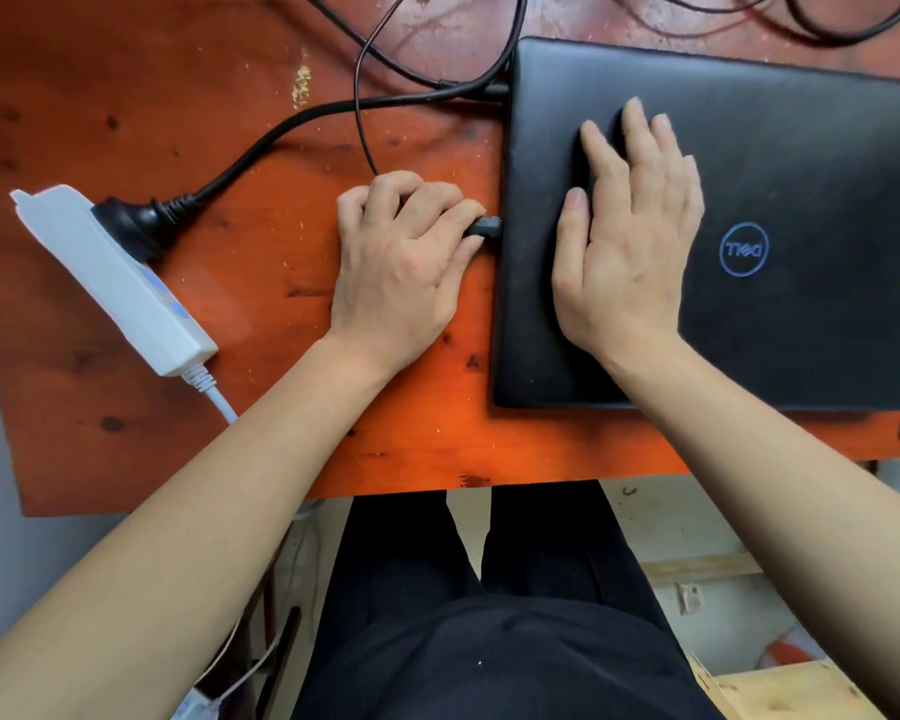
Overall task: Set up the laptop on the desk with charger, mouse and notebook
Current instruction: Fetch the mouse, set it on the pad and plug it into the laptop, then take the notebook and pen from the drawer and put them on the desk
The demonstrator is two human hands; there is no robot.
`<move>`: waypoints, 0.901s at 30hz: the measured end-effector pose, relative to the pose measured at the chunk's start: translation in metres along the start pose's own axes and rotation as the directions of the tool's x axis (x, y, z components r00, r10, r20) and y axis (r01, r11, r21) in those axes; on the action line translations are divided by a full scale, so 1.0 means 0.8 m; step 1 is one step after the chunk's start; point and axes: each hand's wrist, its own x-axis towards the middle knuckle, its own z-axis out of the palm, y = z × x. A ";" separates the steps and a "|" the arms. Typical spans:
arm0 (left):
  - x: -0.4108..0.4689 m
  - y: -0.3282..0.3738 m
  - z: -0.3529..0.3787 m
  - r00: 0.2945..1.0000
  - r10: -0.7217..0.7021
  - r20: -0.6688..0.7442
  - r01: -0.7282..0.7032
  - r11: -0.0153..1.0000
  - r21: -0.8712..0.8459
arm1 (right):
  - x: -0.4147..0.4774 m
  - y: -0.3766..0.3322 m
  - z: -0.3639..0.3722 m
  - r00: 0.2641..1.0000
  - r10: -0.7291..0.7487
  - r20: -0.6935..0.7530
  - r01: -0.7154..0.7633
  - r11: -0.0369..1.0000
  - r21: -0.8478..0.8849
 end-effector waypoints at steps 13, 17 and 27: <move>0.002 0.027 -0.035 0.977 -0.170 0.125 0.176 0.984 -0.033 | 0.003 0.001 -0.014 0.989 -0.011 0.148 0.006 0.999 0.035; 0.019 0.034 -0.079 0.968 -0.181 0.176 0.184 0.983 -0.002 | 0.016 0.005 -0.051 0.956 -0.041 0.292 0.022 0.997 0.068; 0.112 0.045 -0.263 0.985 -0.127 -0.115 0.153 0.957 0.246 | 0.106 0.003 -0.258 0.995 -0.052 -0.090 0.052 0.999 -0.004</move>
